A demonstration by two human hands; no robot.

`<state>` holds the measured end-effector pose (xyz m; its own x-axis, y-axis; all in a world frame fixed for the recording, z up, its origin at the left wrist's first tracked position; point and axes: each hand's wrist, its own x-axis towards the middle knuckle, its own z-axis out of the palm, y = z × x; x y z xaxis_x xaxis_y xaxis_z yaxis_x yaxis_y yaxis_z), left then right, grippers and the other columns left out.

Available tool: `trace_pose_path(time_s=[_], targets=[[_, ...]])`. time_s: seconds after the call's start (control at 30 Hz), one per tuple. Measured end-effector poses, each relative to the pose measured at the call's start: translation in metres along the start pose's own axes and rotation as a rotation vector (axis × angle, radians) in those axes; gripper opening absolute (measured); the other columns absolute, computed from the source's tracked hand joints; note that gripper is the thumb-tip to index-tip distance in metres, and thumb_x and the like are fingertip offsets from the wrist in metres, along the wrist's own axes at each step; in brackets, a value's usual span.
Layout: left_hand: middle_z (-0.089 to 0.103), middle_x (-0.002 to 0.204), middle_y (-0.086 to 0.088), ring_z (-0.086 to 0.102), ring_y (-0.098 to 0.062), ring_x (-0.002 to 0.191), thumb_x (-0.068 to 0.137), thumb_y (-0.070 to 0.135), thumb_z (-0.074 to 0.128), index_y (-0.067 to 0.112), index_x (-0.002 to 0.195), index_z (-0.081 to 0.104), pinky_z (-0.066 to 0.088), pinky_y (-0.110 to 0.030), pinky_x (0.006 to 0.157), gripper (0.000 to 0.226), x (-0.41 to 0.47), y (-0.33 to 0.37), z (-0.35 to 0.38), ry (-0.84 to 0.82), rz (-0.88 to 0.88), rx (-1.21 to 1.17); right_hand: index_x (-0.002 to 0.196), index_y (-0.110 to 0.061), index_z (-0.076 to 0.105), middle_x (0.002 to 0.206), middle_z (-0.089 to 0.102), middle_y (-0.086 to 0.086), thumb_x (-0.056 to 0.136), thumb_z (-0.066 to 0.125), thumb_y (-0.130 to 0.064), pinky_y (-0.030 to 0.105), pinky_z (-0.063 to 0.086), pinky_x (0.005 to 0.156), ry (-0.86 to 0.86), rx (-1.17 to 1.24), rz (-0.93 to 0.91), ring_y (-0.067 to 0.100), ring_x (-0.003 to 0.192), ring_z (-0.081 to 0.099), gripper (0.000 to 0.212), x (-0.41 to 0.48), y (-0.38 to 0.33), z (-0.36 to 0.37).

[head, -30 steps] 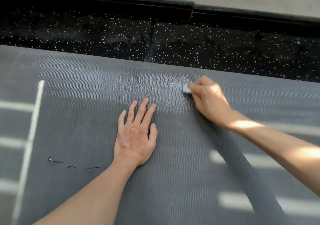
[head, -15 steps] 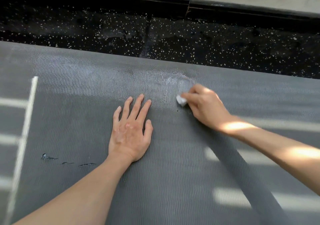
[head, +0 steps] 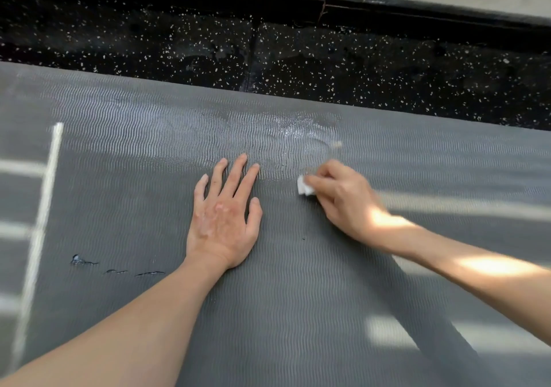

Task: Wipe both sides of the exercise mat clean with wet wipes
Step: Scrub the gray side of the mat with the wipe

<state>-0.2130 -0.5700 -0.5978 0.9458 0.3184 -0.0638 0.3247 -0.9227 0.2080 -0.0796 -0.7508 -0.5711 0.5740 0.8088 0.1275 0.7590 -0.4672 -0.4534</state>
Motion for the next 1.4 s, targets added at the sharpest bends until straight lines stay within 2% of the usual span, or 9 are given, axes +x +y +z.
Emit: trace_pose_path(time_s=[0.13, 0.3, 0.47, 0.6, 0.77, 0.93, 1.13, 1.3, 1.4], targets=[[0.022, 0.163, 0.003, 0.018, -0.024, 0.149, 0.095, 0.040, 0.022, 0.023, 0.154, 0.030, 0.013, -0.046, 0.120, 0.062, -0.001, 0.000, 0.000, -0.005, -0.004, 0.011, 0.092, -0.007, 0.067, 0.085, 0.051, 0.006, 0.091, 0.043, -0.016, 0.036, 0.047, 0.055, -0.265, 0.130, -0.111, 0.020, 0.066, 0.048, 0.026, -0.059, -0.035, -0.004], [0.022, 0.163, 0.003, 0.017, -0.023, 0.149, 0.095, 0.041, 0.021, 0.023, 0.154, 0.030, 0.011, -0.045, 0.120, 0.062, -0.001, 0.001, -0.001, 0.002, -0.006, 0.005, 0.092, -0.007, 0.067, 0.085, 0.050, 0.005, 0.090, 0.043, -0.015, 0.034, 0.046, 0.060, -0.101, 0.089, -0.052, 0.019, 0.069, 0.049, 0.025, -0.044, -0.022, 0.004], [0.020, 0.163, 0.004, 0.015, -0.022, 0.150, 0.094, 0.042, 0.017, 0.024, 0.154, 0.028, 0.009, -0.044, 0.121, 0.064, -0.001, 0.001, -0.002, -0.005, -0.005, 0.007, 0.090, -0.011, 0.068, 0.083, 0.051, 0.002, 0.089, 0.046, -0.016, 0.032, 0.047, 0.056, -0.292, 0.226, -0.095, 0.016, 0.065, 0.049, 0.024, -0.087, -0.051, 0.001], [0.019, 0.164, 0.004, 0.014, -0.022, 0.150, 0.093, 0.043, 0.016, 0.024, 0.155, 0.027, 0.009, -0.044, 0.121, 0.065, -0.001, 0.000, -0.002, -0.001, -0.005, 0.002, 0.092, -0.009, 0.072, 0.082, 0.052, 0.004, 0.085, 0.056, -0.007, 0.030, 0.046, 0.060, -0.044, 0.135, 0.037, 0.018, 0.065, 0.052, 0.017, -0.052, -0.029, 0.006], [0.018, 0.164, 0.004, 0.012, -0.022, 0.150, 0.093, 0.043, 0.015, 0.024, 0.155, 0.026, 0.006, -0.043, 0.121, 0.066, -0.001, 0.000, -0.001, 0.000, -0.001, 0.002, 0.093, -0.011, 0.067, 0.086, 0.049, 0.003, 0.091, 0.046, -0.013, 0.023, 0.042, 0.060, -0.327, 0.254, -0.074, 0.014, 0.066, 0.047, 0.021, -0.120, -0.070, 0.005], [0.016, 0.164, 0.005, 0.011, -0.021, 0.151, 0.094, 0.041, 0.020, 0.025, 0.155, 0.025, 0.004, -0.042, 0.121, 0.063, -0.002, 0.000, 0.000, 0.017, 0.000, -0.017, 0.093, -0.012, 0.072, 0.083, 0.053, 0.005, 0.090, 0.048, -0.016, 0.032, 0.045, 0.058, -0.105, 0.175, 0.024, 0.018, 0.065, 0.053, 0.024, -0.093, -0.051, 0.013], [0.021, 0.163, 0.001, 0.016, -0.025, 0.149, 0.098, 0.038, 0.028, 0.022, 0.154, 0.030, 0.010, -0.045, 0.120, 0.058, -0.003, 0.000, 0.000, 0.040, 0.031, -0.013, 0.092, -0.011, 0.067, 0.087, 0.049, 0.001, 0.090, 0.049, -0.011, 0.023, 0.040, 0.061, -0.327, 0.247, -0.049, 0.010, 0.067, 0.044, 0.019, -0.141, -0.086, 0.010], [0.019, 0.164, 0.000, 0.014, -0.025, 0.150, 0.101, 0.035, 0.032, 0.021, 0.154, 0.027, 0.009, -0.045, 0.120, 0.055, -0.003, -0.001, 0.000, 0.036, 0.036, 0.002, 0.089, -0.010, 0.072, 0.080, 0.051, 0.003, 0.084, 0.059, -0.002, 0.018, 0.033, 0.061, -0.035, 0.150, 0.098, 0.003, 0.064, 0.036, 0.017, -0.117, -0.073, 0.024], [0.013, 0.165, -0.001, 0.010, -0.027, 0.150, 0.102, 0.036, 0.026, 0.020, 0.156, 0.021, 0.010, -0.046, 0.121, 0.056, -0.003, 0.000, 0.002, 0.008, 0.051, 0.067, 0.090, -0.012, 0.069, 0.083, 0.049, 0.001, 0.083, 0.055, 0.000, 0.018, 0.033, 0.061, -0.215, 0.222, 0.038, 0.005, 0.065, 0.035, 0.020, -0.174, -0.109, 0.029]])
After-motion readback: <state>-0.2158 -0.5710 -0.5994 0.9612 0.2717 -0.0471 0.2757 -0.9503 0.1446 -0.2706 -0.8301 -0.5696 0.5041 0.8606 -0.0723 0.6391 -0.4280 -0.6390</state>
